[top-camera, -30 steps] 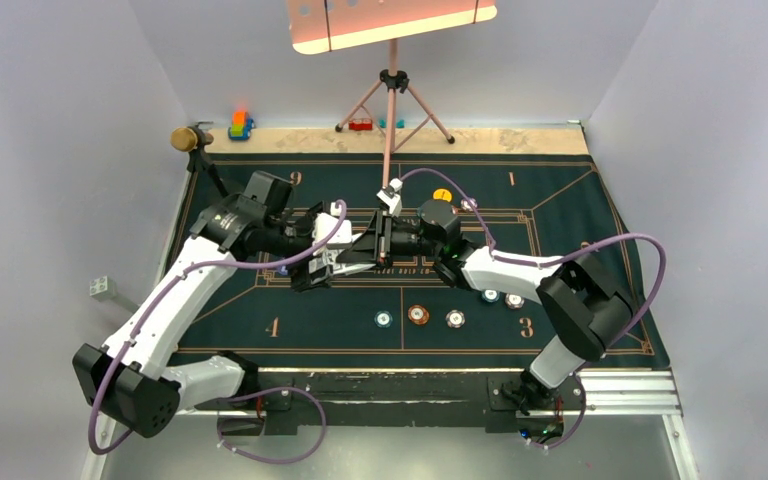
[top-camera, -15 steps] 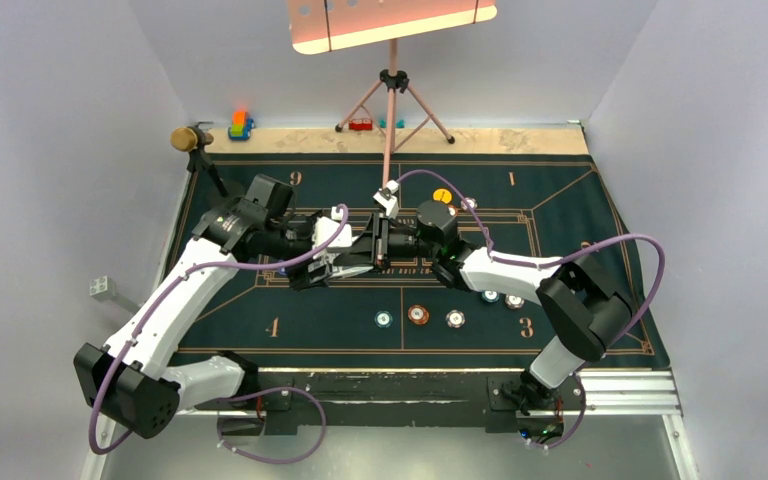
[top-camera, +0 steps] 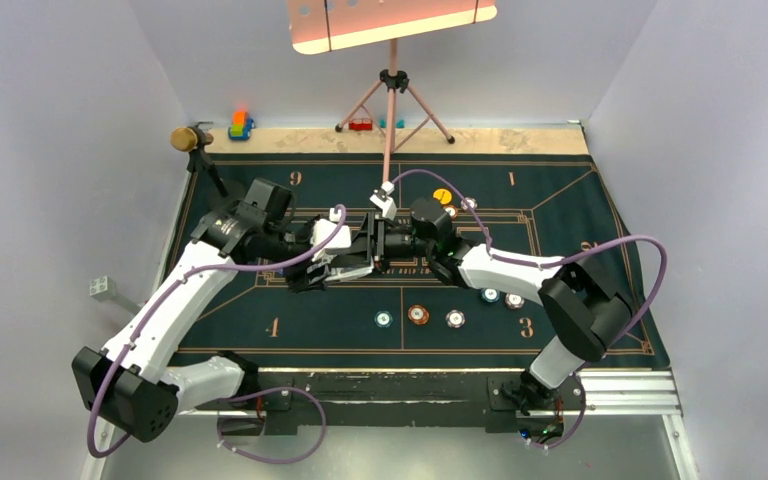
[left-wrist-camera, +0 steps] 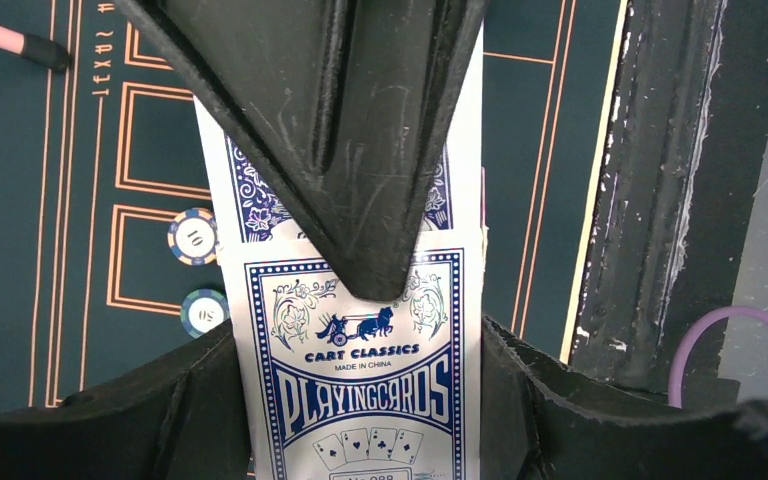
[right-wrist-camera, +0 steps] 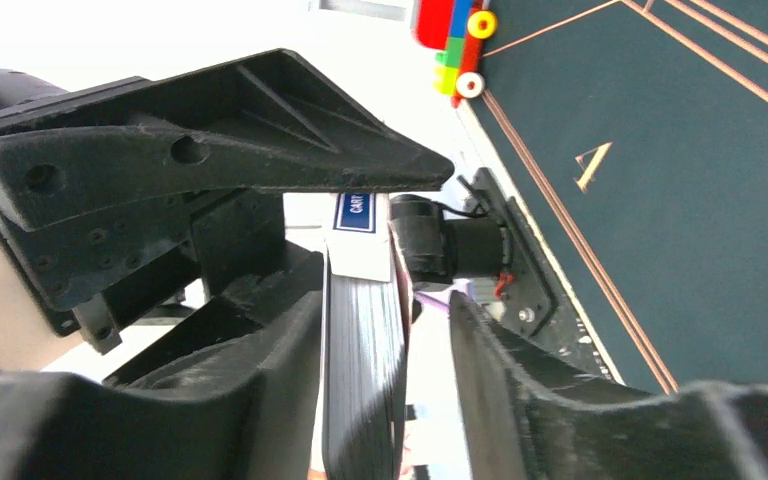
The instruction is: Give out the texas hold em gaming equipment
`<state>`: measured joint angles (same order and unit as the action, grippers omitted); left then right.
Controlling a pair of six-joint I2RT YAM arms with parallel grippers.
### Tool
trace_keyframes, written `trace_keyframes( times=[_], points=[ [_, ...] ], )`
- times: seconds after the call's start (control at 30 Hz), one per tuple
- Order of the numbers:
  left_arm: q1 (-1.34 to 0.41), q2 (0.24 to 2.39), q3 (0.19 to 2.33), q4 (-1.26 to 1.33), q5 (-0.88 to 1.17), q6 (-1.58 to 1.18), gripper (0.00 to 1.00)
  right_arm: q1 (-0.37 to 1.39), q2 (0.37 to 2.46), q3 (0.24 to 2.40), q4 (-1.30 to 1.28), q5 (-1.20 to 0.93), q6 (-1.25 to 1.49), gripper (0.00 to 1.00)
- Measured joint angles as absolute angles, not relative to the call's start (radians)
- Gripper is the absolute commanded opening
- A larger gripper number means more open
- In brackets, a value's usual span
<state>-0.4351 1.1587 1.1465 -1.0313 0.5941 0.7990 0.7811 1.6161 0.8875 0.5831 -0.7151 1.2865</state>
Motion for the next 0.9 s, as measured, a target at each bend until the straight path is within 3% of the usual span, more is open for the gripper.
trace_keyframes(
  times=[0.1, 0.27, 0.9],
  points=[
    [-0.435, 1.15, 1.133, -1.033, 0.596, 0.778, 0.0, 0.781, 1.605, 0.919, 0.474, -0.696, 1.221, 0.69],
    [-0.435, 1.113, 1.082, -1.033, 0.602, 0.743, 0.0, 0.781, 1.547, 0.959, 0.289, -0.653, 1.094, 0.7],
    [-0.437, 1.085, 1.03, -0.998, 0.608, 0.655, 0.0, 0.781, 1.512, 1.0, 0.036, -0.611, 0.925, 0.54]
  ],
)
